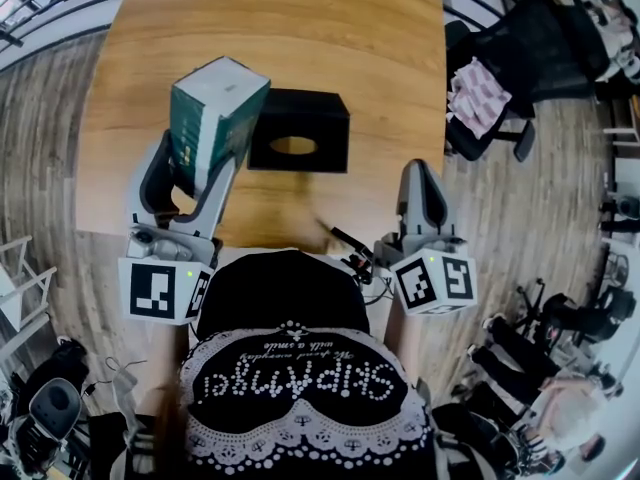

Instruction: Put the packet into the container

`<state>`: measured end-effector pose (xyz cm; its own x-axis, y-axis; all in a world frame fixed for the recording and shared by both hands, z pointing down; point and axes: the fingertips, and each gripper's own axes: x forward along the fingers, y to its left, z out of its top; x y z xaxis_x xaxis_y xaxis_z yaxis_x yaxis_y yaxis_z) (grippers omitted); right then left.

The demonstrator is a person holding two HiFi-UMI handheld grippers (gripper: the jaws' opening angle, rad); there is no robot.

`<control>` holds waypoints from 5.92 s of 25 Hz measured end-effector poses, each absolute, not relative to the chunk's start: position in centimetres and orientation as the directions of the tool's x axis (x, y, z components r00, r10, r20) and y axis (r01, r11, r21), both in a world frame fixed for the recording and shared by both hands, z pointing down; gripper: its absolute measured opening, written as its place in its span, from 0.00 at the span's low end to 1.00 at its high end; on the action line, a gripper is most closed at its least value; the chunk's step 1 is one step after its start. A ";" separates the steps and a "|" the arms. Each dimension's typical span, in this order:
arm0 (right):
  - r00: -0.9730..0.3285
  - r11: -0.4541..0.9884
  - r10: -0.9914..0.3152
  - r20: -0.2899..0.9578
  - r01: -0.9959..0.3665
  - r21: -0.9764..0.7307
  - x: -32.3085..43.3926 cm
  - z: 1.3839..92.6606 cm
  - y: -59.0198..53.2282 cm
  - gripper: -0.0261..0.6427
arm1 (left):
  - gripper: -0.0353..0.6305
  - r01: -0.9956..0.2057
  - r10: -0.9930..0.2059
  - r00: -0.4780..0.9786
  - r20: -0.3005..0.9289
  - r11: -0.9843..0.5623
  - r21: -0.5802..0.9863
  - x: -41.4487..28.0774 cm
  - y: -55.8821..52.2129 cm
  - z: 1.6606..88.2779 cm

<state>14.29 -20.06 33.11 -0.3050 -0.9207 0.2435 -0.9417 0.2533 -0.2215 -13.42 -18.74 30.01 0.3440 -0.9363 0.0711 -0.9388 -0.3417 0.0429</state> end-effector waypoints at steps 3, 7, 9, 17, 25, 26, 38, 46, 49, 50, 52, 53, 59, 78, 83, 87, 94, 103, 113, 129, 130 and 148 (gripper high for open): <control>-0.312 0.258 -0.918 0.247 -0.939 -0.227 14.1 33.4 -20.0 0.10 | 0.56 -0.939 -0.935 0.345 0.079 -0.343 0.041 -13.4 -18.6 30.3; -0.309 0.254 -0.919 0.244 -0.939 -0.231 14.1 33.5 -19.9 0.10 | 0.56 -0.940 -0.936 0.341 0.087 -0.339 0.044 -13.6 -18.5 30.8; -0.304 0.249 -0.921 0.244 -0.940 -0.232 14.2 33.5 -19.9 0.10 | 0.56 -0.940 -0.936 0.341 0.087 -0.338 0.045 -13.7 -18.5 30.7; -0.294 0.239 -0.925 0.241 -0.943 -0.233 14.6 33.2 -19.7 0.10 | 0.56 -0.942 -0.939 0.335 0.077 -0.332 0.048 -13.7 -18.6 30.5; -0.285 0.225 -0.925 0.253 -0.944 -0.241 14.9 33.7 -19.3 0.10 | 0.56 -0.948 -0.944 0.319 0.085 -0.316 0.048 -14.1 -18.3 30.7; -0.285 0.225 -0.924 0.254 -0.944 -0.242 14.8 33.7 -19.3 0.10 | 0.56 -0.949 -0.946 0.315 0.082 -0.312 0.047 -14.4 -18.3 30.7; -0.256 0.185 -0.927 0.273 -0.947 -0.262 16.8 35.3 -18.6 0.10 | 0.56 -0.950 -0.949 0.311 0.047 -0.312 -0.012 -15.6 -19.7 28.8; -0.250 0.173 -0.930 0.270 -0.945 -0.277 16.2 35.5 -17.9 0.10 | 0.56 -0.914 -0.921 0.389 0.032 -0.390 -0.112 -15.8 -21.4 26.1; -0.242 0.164 -0.930 0.275 -0.946 -0.279 16.7 35.5 -18.0 0.10 | 0.56 -0.888 -0.898 0.438 0.037 -0.438 -0.141 -14.3 -22.3 25.3; -0.242 0.163 -0.930 0.276 -0.946 -0.280 16.8 35.5 -18.0 0.10 | 0.56 -0.877 -0.889 0.455 0.041 -0.456 -0.151 -13.8 -22.4 25.2; -0.241 0.162 -0.931 0.275 -0.945 -0.283 16.7 35.7 -17.8 0.10 | 0.56 -0.857 -0.872 0.486 0.062 -0.490 -0.159 -13.2 -22.6 25.3; -0.241 0.161 -0.931 0.274 -0.945 -0.285 16.7 35.8 -17.8 0.10 | 0.56 -0.848 -0.863 0.499 0.079 -0.505 -0.159 -12.8 -22.8 25.5; -0.244 0.155 -0.929 0.278 -0.940 -0.304 18.3 36.8 -18.6 0.10 | 0.56 -0.792 -0.802 0.584 0.128 -0.597 -0.128 -8.7 -24.6 27.1; -0.253 0.140 -0.912 0.324 -0.932 -0.334 16.5 38.0 -18.3 0.10 | 0.56 -0.727 -0.711 0.660 0.244 -0.686 -0.033 -6.4 -25.6 31.5; -0.258 0.144 -0.911 0.323 -0.930 -0.338 15.4 37.7 -18.7 0.10 | 0.56 -0.712 -0.690 0.676 0.259 -0.702 -0.016 -6.5 -25.8 32.4; -0.251 0.133 -0.909 0.332 -0.932 -0.338 15.5 37.9 -18.5 0.10 | 0.56 -0.687 -0.658 0.695 0.288 -0.727 -0.002 -5.8 -25.4 34.2; -0.232 0.111 -0.910 0.344 -0.934 -0.338 15.9 38.2 -18.6 0.10 | 0.56 -0.654 -0.618 0.716 0.324 -0.756 0.004 -4.5 -25.2 36.6; -0.203 0.087 -0.923 0.327 -0.937 -0.338 17.2 37.6 -18.4 0.10 | 0.56 -0.591 -0.569 0.734 0.370 -0.804 -0.063 -2.6 -24.5 39.0; -0.174 0.085 -0.949 0.262 -0.944 -0.319 18.5 34.7 -17.1 0.10 | 0.56 -0.529 -0.515 0.747 0.420 -0.844 -0.093 -1.7 -22.3 40.8; -0.200 0.125 -0.951 0.235 -0.946 -0.300 19.0 33.8 -17.1 0.10 | 0.56 -0.524 -0.490 0.726 0.482 -0.849 -0.073 -0.4 -23.0 44.6; -0.203 0.128 -0.951 0.234 -0.946 -0.298 18.9 33.7 -17.1 0.10 | 0.56 -0.523 -0.490 0.726 0.483 -0.849 -0.075 -0.3 -23.1 44.7; -0.209 0.130 -0.949 0.238 -0.942 -0.310 18.6 33.8 -16.8 0.10 | 0.56 -0.456 -0.452 0.695 0.559 -0.878 -0.143 0.5 -23.0 47.1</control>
<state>18.55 -16.85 33.82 -0.2089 -0.9486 0.2376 -0.9417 0.1296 -0.3105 0.52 -22.97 47.08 0.6953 -0.4519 0.5589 -0.4562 -0.8784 -0.1428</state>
